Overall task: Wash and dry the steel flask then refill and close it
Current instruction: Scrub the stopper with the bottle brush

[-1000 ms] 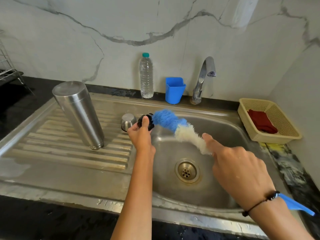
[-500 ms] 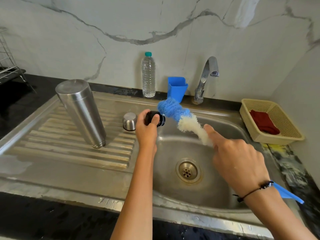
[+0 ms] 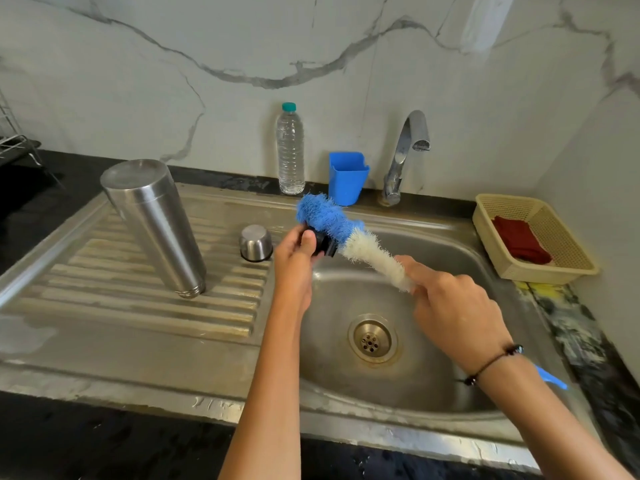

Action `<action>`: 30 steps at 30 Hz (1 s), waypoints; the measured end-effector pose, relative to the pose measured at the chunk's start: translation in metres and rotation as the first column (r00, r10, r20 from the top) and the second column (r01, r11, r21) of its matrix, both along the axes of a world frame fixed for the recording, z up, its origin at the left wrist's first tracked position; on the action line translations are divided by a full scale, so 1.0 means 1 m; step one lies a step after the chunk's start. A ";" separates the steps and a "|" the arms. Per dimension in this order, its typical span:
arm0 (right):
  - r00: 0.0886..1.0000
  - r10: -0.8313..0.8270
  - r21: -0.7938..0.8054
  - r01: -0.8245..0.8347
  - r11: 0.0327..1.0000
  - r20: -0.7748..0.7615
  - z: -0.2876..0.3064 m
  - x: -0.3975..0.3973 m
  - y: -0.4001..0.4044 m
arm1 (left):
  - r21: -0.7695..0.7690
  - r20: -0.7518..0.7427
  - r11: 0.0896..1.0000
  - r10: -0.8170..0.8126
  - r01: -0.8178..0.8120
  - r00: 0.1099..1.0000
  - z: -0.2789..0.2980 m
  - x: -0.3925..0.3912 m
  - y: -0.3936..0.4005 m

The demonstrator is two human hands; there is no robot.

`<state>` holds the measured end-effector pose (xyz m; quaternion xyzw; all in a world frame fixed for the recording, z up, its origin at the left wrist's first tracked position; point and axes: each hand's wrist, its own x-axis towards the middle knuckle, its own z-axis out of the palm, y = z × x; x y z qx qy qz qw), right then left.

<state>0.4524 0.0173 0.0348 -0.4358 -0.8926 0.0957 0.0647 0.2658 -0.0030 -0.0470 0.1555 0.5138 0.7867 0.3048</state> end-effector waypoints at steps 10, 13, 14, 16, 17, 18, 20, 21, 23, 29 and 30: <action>0.998 0.037 -0.095 -0.041 0.995 -0.045 -0.008 0.005 0.005 | 0.040 0.138 0.999 0.012 -0.018 0.990 -0.004 -0.002 -0.002; 0.997 0.021 -0.114 -0.030 0.993 -0.077 -0.010 0.006 0.013 | 0.056 0.162 0.998 -0.001 -0.008 0.987 -0.002 -0.001 -0.001; 0.995 0.049 -0.114 -0.059 0.992 -0.090 -0.010 0.009 0.011 | 0.060 0.179 0.998 0.010 -0.021 0.984 -0.002 -0.003 -0.001; 0.990 0.100 -0.130 -0.112 0.985 -0.098 -0.009 0.013 0.003 | 0.076 0.222 0.996 0.028 -0.046 0.975 -0.003 -0.007 -0.002; 0.990 0.101 -0.134 -0.113 0.984 -0.093 -0.010 0.013 0.002 | 0.080 0.232 0.995 0.031 -0.051 0.972 -0.004 -0.009 -0.003; 0.992 0.085 -0.135 -0.097 0.986 -0.089 -0.012 0.011 0.005 | 0.079 0.229 0.996 0.031 -0.050 0.973 -0.003 -0.008 -0.002; 0.994 0.038 -0.142 -0.053 0.989 -0.102 -0.017 0.007 0.014 | 0.083 0.221 0.996 0.023 -0.042 0.975 -0.002 -0.005 -0.001; 0.993 0.031 -0.142 -0.047 0.989 -0.112 -0.018 0.006 0.016 | 0.094 0.228 0.995 0.019 -0.042 0.973 -0.002 -0.004 -0.001; 0.991 0.046 -0.145 -0.064 0.987 -0.123 -0.020 0.004 0.018 | 0.125 0.270 0.991 0.019 -0.055 0.963 -0.001 -0.006 -0.003; 0.986 0.063 -0.180 -0.091 0.980 -0.153 -0.018 0.000 0.020 | 0.195 0.362 0.981 -0.062 -0.010 0.930 -0.001 -0.008 -0.005; 0.985 0.071 -0.179 -0.099 0.979 -0.158 -0.018 -0.001 0.018 | 0.194 0.360 0.981 -0.074 0.003 0.930 0.000 -0.008 -0.004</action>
